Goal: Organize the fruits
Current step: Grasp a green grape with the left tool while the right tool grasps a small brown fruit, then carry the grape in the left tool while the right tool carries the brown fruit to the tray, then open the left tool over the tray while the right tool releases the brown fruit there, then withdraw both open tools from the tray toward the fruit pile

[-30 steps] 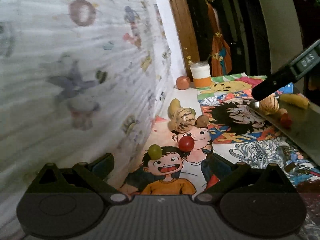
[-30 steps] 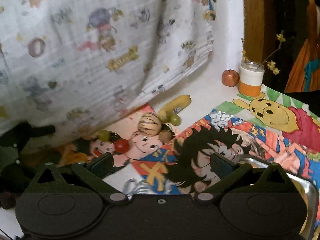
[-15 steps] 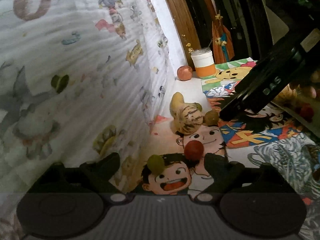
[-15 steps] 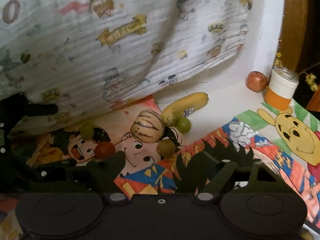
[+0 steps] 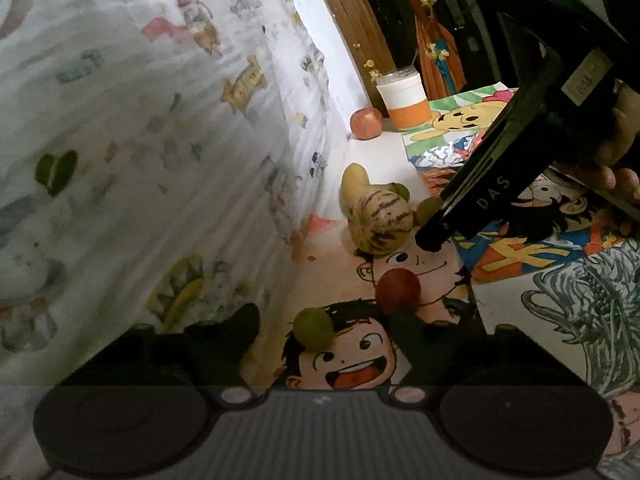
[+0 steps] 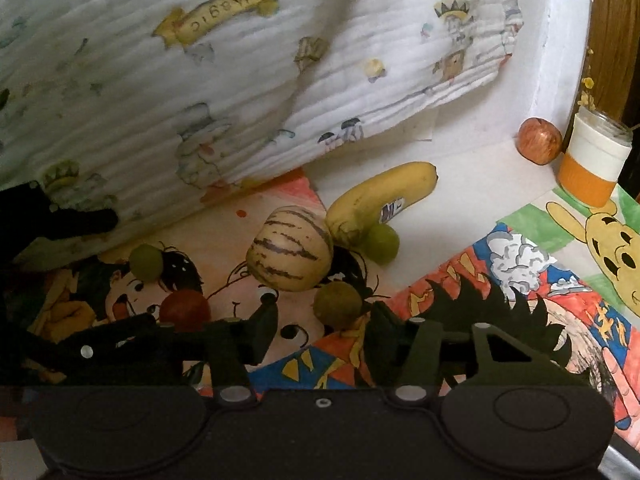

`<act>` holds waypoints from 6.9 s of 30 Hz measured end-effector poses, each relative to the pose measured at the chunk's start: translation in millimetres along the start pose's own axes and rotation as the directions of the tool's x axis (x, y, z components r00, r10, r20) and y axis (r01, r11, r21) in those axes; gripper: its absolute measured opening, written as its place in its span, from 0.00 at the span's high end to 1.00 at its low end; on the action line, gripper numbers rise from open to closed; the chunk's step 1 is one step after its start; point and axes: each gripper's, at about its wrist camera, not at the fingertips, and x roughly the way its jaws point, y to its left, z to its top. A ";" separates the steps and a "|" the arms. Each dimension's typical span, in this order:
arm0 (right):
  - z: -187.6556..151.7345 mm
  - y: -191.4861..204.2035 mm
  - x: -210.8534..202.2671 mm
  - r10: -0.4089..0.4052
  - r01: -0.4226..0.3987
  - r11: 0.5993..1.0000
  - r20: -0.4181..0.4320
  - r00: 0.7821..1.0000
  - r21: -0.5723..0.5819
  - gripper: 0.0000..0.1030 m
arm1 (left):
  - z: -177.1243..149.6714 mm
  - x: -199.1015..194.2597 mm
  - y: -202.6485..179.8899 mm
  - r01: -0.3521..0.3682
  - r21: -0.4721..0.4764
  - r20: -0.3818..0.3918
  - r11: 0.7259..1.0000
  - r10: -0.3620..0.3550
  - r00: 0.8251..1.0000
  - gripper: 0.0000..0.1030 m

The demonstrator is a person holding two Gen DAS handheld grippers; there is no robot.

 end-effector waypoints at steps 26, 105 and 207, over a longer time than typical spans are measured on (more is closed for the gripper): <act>-5.2 11.9 1.2 -0.001 0.001 1.000 0.030 1.000 -0.006 0.72 | 2.1 18.7 11.8 0.024 -0.080 -0.071 0.996 -0.030 0.997 0.65; -210.7 -80.3 -216.1 -0.350 0.286 0.893 0.137 0.927 0.348 0.72 | 72.3 -47.8 -190.9 0.395 -0.090 -0.022 0.914 -0.399 0.917 0.75; -200.3 96.2 -242.3 -0.301 0.269 0.862 0.008 0.954 0.429 0.01 | -40.1 -120.1 -4.8 0.195 -0.336 0.005 0.922 -0.205 0.979 0.00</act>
